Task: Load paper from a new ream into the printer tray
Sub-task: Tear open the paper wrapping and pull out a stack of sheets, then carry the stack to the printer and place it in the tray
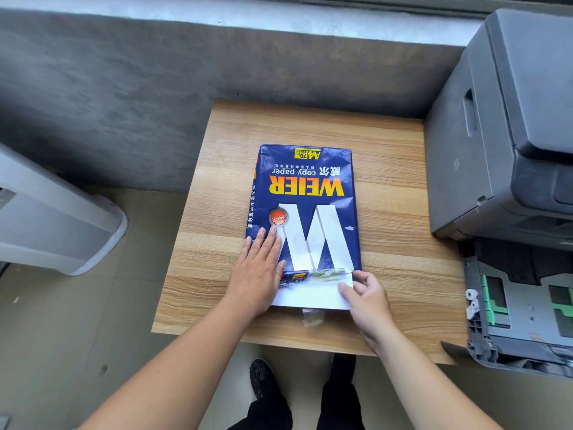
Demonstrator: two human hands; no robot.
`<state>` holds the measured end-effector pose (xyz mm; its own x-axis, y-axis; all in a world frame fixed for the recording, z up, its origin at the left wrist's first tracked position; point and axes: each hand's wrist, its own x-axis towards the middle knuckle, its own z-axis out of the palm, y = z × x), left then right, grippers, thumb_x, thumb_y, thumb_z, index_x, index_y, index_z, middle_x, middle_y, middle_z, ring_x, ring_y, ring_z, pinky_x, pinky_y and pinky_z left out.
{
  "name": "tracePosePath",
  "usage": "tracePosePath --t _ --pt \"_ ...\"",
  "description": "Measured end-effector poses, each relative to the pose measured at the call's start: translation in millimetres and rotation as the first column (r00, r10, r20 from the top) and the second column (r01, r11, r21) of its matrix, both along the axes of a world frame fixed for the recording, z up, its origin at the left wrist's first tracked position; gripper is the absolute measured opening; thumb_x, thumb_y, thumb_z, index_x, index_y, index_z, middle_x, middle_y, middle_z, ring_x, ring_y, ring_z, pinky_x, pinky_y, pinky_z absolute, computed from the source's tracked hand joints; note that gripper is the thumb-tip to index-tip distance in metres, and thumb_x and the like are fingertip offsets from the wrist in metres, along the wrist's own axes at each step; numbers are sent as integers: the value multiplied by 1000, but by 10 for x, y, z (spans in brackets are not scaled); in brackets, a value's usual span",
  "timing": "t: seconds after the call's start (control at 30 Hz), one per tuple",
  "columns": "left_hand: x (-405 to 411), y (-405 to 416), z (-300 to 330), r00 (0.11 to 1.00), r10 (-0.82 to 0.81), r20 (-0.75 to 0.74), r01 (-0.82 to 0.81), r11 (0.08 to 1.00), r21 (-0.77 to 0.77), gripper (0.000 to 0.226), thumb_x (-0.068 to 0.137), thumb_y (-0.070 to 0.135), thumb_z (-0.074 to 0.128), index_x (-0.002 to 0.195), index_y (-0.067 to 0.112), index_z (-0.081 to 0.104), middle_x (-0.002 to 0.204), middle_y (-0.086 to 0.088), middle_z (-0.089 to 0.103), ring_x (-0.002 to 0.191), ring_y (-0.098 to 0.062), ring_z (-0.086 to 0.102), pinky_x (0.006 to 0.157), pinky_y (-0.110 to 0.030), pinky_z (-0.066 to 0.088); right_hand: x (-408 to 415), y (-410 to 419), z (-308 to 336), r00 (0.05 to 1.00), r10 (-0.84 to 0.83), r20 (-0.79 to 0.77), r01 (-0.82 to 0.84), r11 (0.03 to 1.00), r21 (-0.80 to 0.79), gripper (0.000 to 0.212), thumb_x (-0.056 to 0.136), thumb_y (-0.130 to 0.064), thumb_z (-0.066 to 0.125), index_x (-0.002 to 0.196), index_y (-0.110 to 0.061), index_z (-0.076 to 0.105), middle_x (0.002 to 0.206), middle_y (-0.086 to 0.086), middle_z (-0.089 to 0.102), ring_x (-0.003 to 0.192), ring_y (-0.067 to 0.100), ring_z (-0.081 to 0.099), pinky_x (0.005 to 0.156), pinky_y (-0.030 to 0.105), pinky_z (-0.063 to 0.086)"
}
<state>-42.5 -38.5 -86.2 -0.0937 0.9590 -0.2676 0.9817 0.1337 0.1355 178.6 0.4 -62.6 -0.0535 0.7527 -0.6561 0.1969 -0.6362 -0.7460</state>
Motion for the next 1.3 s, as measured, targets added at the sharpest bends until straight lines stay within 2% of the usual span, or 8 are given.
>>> tracePosePath --t 0.2,0.37,0.47,0.6,0.73,0.83,1.07,1.3 --pt "-29 -23 -1 1000 -1 7 1 1000 -1 59 102 42 15 153 15 1 163 -1 -8 148 -20 -13 122 -41 1 169 -133 59 997 73 19 -72 996 -48 45 89 8 64 123 -18 52 84 -1 81 76 20 75 77 36 60" --pt "-45 -46 14 999 0 41 0 1000 4 63 98 45 4 153 14 7 163 -2 -4 148 -19 -9 122 -39 1 407 -192 147 980 87 -178 -133 956 -261 28 92 2 59 118 -7 57 103 15 79 90 27 75 73 36 60" --pt "28 -177 102 959 153 240 -175 982 72 60 100 44 19 151 13 17 163 -2 3 149 -19 -1 121 -39 8 290 -78 96 979 121 -162 -157 960 -231 21 97 -11 59 118 -8 61 108 12 78 96 26 76 76 38 61" --pt "160 -562 181 559 604 567 -694 716 -78 60 92 31 58 145 18 33 145 -9 35 131 -26 40 111 -40 34 217 -40 13 981 186 -62 -193 972 -137 27 97 -3 56 123 -7 59 111 13 77 97 29 75 89 47 59" --pt "224 -819 267 247 693 677 -740 586 -330 32 89 25 63 118 36 59 97 10 68 88 -15 66 82 -34 53 266 -207 231 965 254 -66 -258 964 -67 39 97 0 54 127 -24 54 116 1 74 103 20 74 78 30 61" --pt "278 -974 313 108 710 696 -747 520 -414 42 91 14 61 132 18 56 96 7 72 85 -13 66 83 -34 52 346 -391 310 952 304 23 -304 952 -25 62 96 -4 54 148 -33 35 138 -7 61 121 17 63 98 35 54" --pt "610 -1490 613 140 671 728 -784 524 -333 36 91 15 61 127 20 61 118 1 71 106 -11 65 98 -39 50 534 -793 634 940 325 108 -327 945 7 70 96 -6 49 156 -29 22 157 -13 36 143 14 38 120 45 32" --pt "1156 -1847 1173 77 485 871 -819 529 -221 35 86 -2 64 105 26 70 90 9 78 82 -2 72 68 -7 50 1132 -1165 1086 964 234 -124 -230 972 46 73 76 -18 68 142 -34 43 140 -19 58 124 6 61 107 37 48"
